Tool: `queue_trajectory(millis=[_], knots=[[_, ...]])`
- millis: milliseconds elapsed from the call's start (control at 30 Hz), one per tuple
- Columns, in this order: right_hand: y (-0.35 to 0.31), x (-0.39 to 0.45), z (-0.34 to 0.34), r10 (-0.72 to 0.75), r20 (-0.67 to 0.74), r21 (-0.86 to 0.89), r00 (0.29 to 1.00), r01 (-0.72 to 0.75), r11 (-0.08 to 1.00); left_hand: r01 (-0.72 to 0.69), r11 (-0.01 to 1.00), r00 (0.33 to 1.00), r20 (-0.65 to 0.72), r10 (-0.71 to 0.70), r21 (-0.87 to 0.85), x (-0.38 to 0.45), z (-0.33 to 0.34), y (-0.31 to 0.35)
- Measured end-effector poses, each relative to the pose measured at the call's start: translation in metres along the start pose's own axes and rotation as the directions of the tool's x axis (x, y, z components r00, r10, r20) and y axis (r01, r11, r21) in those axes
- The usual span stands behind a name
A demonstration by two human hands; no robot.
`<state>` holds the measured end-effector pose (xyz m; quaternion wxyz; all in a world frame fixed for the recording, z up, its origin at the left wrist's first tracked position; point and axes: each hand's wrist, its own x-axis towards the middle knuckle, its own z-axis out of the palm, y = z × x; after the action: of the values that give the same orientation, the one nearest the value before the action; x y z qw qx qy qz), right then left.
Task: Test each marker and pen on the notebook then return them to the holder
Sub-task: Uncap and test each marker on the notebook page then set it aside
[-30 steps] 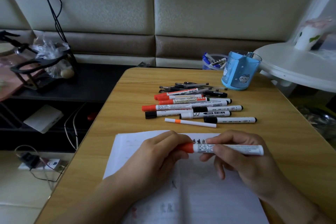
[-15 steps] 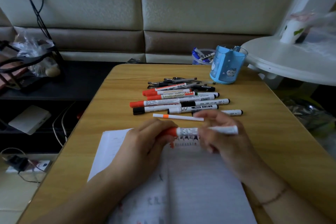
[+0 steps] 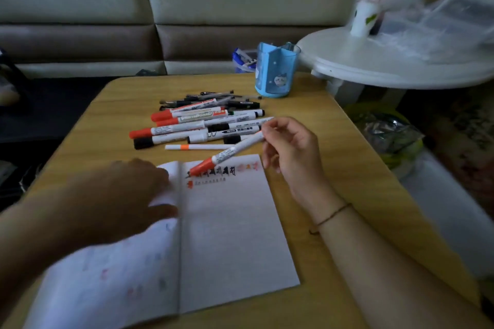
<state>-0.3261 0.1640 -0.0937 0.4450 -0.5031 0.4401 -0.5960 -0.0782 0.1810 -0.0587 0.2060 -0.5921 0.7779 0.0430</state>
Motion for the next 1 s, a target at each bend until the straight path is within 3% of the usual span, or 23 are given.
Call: queue_trajectory(millis=[100, 167, 233, 300, 333, 400, 467, 500, 633, 700, 767, 833, 900, 1000], knots=[[-0.001, 0.004, 0.002, 0.021, -0.063, -0.004, 0.998, -0.021, 1.0, -0.044, 0.988, 0.965, 0.264, 0.003, 0.149, 0.017, -0.048, 0.02], [-0.008, 0.01, -0.003, 0.04, -0.126, 0.0, 0.991, -0.04, 0.999, 0.042, 0.99, 0.961, 0.266, -0.078, 0.137, 0.041, -0.077, 0.043], [-0.019, 0.016, -0.019, 0.034, -0.191, 0.007, 0.981, -0.033, 0.999, 0.114, 0.98, 0.991, 0.051, -0.124, 0.161, 0.06, -0.096, 0.071], [-0.036, 0.015, -0.048, -0.023, -0.251, -0.029, 0.968, 0.016, 0.999, 0.104, 0.988, 0.956, -0.287, -0.069, 0.112, 0.078, -0.102, 0.104], [-0.046, 0.011, -0.066, -0.073, -0.285, -0.058, 0.956, 0.059, 0.997, 0.043, 0.998, 0.901, -0.433, -0.017, 0.048, 0.083, -0.102, 0.123], [-0.066, -0.009, -0.108, -0.184, -0.358, -0.108, 0.916, 0.155, 0.982, -0.276, 0.959, 0.761, -0.624, 0.178, -0.063, 0.085, -0.1, 0.163], [-0.083, -0.04, -0.153, -0.275, -0.444, -0.175, 0.853, 0.218, 0.96, -0.649, 0.748, 0.6, -0.697, 0.392, -0.138, 0.08, -0.095, 0.202], [-0.089, -0.059, -0.175, -0.31, -0.494, -0.217, 0.812, 0.23, 0.949, -0.767, 0.626, 0.52, -0.709, 0.476, -0.141, 0.074, -0.093, 0.222], [-0.095, -0.128, -0.243, -0.373, -0.709, -0.351, 0.599, 0.16, 0.923, -0.954, 0.299, 0.224, -0.66, 0.717, 0.0, 0.063, -0.083, 0.289], [-0.082, -0.157, -0.268, -0.385, -0.765, -0.426, 0.516, 0.042, 0.904, -0.982, 0.187, 0.147, -0.637, 0.757, -0.004, 0.058, -0.077, 0.314], [-0.058, -0.184, -0.287, -0.383, -0.763, -0.518, 0.521, -0.138, 0.844, -0.991, 0.132, 0.115, -0.62, 0.776, -0.019, 0.055, -0.067, 0.332], [-0.027, -0.205, -0.3, -0.31, -0.731, -0.566, 0.607, -0.287, 0.773, -0.992, 0.13, 0.11, -0.578, 0.809, -0.007, 0.052, -0.057, 0.343], [-0.002, -0.218, -0.305, -0.225, -0.71, -0.585, 0.667, -0.381, 0.715, -0.987, 0.157, 0.12, -0.542, 0.832, 0.022, 0.052, -0.048, 0.348], [0.019, -0.227, -0.306, -0.138, -0.716, -0.56, 0.685, -0.445, 0.698, -0.981, 0.189, 0.142, -0.522, 0.841, 0.037, 0.054, -0.042, 0.347]])
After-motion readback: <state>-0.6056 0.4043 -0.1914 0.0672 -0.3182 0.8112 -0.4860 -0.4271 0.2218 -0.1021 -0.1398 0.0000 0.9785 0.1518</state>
